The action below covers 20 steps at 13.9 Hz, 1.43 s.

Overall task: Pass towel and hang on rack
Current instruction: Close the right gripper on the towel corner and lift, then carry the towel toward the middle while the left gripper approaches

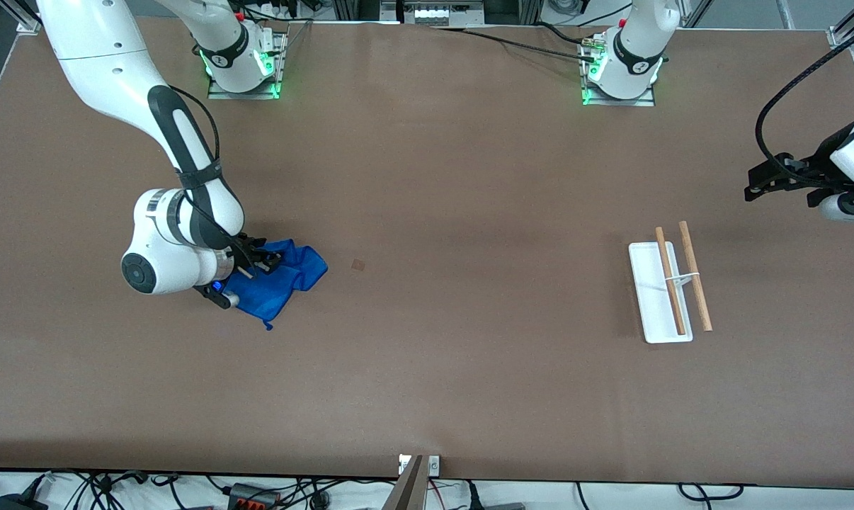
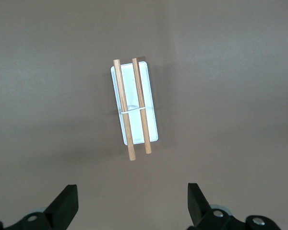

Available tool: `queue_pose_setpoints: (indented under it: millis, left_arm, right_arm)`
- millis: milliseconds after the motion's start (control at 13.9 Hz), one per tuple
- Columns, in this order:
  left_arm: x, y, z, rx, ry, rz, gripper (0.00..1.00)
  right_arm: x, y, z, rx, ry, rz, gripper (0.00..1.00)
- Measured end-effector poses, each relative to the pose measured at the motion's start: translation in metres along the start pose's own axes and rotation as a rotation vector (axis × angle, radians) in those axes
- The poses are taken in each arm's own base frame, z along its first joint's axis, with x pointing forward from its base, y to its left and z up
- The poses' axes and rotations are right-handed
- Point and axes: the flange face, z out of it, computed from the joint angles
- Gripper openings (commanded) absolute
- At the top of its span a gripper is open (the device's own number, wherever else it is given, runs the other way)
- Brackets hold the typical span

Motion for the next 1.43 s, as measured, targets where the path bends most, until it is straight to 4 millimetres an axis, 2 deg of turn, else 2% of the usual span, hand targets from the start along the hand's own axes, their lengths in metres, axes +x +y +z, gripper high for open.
queue_pose_setpoints:
  millis: [287, 359, 574, 717, 789, 932, 1076, 1219, 1291, 1434]
  left_arm:
    - [0.000, 0.000, 0.000, 0.000, 0.000, 0.000, 1.00]
    - [0.000, 0.000, 0.000, 0.000, 0.000, 0.000, 1.00]
    - [0.000, 0.000, 0.000, 0.000, 0.000, 0.000, 1.00]
    - [0.000, 0.000, 0.000, 0.000, 0.000, -0.001, 1.00]
    - [0.000, 0.000, 0.000, 0.000, 0.000, -0.001, 1.00]
    - [0.000, 0.000, 0.000, 0.000, 0.000, 0.000, 1.00]
    - [0.000, 0.000, 0.000, 0.000, 0.000, 0.000, 1.00]
    - [0.000, 0.000, 0.000, -0.004, -0.002, -0.001, 1.00]
    - [-0.001, 0.000, 0.001, -0.006, -0.008, -0.001, 1.00]
    - [-0.002, 0.000, 0.002, -0.008, -0.017, -0.002, 1.00]
  right_arm:
    - [-0.001, 0.000, -0.002, 0.001, 0.000, -0.001, 0.06]
    - [-0.001, 0.000, -0.003, 0.002, 0.002, -0.002, 0.00]
    - [-0.003, -0.003, -0.009, 0.009, 0.010, -0.029, 0.00]
    - [-0.004, -0.008, -0.021, 0.018, 0.019, -0.083, 0.00]
    - [-0.007, -0.013, -0.032, 0.020, 0.015, -0.111, 0.00]
    - [-0.021, -0.032, -0.070, 0.021, -0.004, -0.171, 0.00]
    - [-0.053, -0.060, -0.122, 0.017, -0.016, -0.256, 0.00]
    - [-0.100, -0.090, -0.170, 0.011, -0.017, -0.349, 0.00]
    - [-0.125, -0.105, -0.189, 0.013, -0.017, -0.399, 0.00]
    - [-0.177, -0.136, -0.211, 0.062, -0.043, -0.501, 0.00]
